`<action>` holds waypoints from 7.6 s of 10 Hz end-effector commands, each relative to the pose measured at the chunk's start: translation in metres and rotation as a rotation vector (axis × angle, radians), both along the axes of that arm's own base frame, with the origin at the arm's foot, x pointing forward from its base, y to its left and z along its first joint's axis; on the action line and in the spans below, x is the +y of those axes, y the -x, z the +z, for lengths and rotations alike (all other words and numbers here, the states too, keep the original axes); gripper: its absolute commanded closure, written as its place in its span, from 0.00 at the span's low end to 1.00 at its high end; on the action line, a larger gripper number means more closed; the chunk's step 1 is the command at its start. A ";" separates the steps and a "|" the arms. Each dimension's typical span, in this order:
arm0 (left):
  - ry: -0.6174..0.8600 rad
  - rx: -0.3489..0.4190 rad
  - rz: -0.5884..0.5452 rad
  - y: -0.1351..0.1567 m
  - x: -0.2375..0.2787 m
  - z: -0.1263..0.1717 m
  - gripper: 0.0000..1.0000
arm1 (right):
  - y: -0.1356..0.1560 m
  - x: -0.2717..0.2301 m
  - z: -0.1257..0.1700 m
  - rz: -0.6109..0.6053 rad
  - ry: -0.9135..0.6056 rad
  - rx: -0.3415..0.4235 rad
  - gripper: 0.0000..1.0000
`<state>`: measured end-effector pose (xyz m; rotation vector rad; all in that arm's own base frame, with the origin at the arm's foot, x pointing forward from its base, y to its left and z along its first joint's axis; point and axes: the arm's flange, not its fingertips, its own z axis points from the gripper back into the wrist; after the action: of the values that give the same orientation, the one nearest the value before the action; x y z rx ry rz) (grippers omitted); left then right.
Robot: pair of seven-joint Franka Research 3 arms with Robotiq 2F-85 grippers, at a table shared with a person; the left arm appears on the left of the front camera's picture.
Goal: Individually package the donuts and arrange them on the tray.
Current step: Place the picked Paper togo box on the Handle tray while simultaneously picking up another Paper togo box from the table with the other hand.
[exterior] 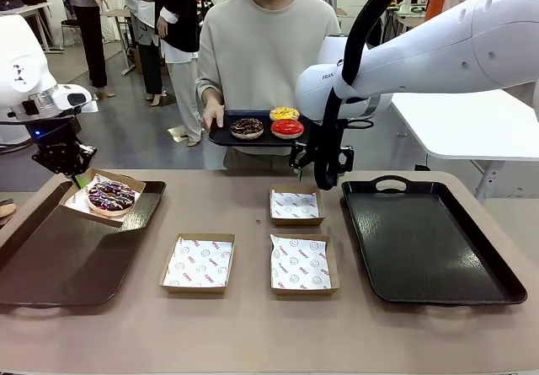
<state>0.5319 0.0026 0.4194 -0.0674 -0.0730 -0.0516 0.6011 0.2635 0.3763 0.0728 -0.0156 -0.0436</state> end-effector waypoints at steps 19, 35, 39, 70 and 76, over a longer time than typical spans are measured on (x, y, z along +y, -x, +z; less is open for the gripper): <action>-0.048 -0.018 0.094 -0.030 -0.014 -0.019 0.99 | -0.008 -0.006 -0.054 0.025 0.000 0.033 0.00; -0.080 0.060 0.052 -0.077 -0.020 -0.044 0.99 | -0.006 -0.006 -0.061 0.044 -0.016 0.063 0.00; -0.071 0.058 0.050 -0.076 -0.018 -0.043 0.00 | -0.007 -0.006 -0.061 0.052 -0.030 0.068 1.00; 1.070 0.005 0.116 0.144 0.219 -0.011 0.01 | -0.010 -0.011 0.084 -0.001 -0.072 0.033 1.00; 1.070 0.005 0.116 0.144 0.219 -0.011 0.01 | -0.010 -0.011 0.084 -0.001 -0.072 0.033 1.00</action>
<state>0.3911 0.2191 0.4079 -1.1429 -0.0994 0.1172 0.6156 0.2544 0.4626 0.1445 0.0260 -0.0455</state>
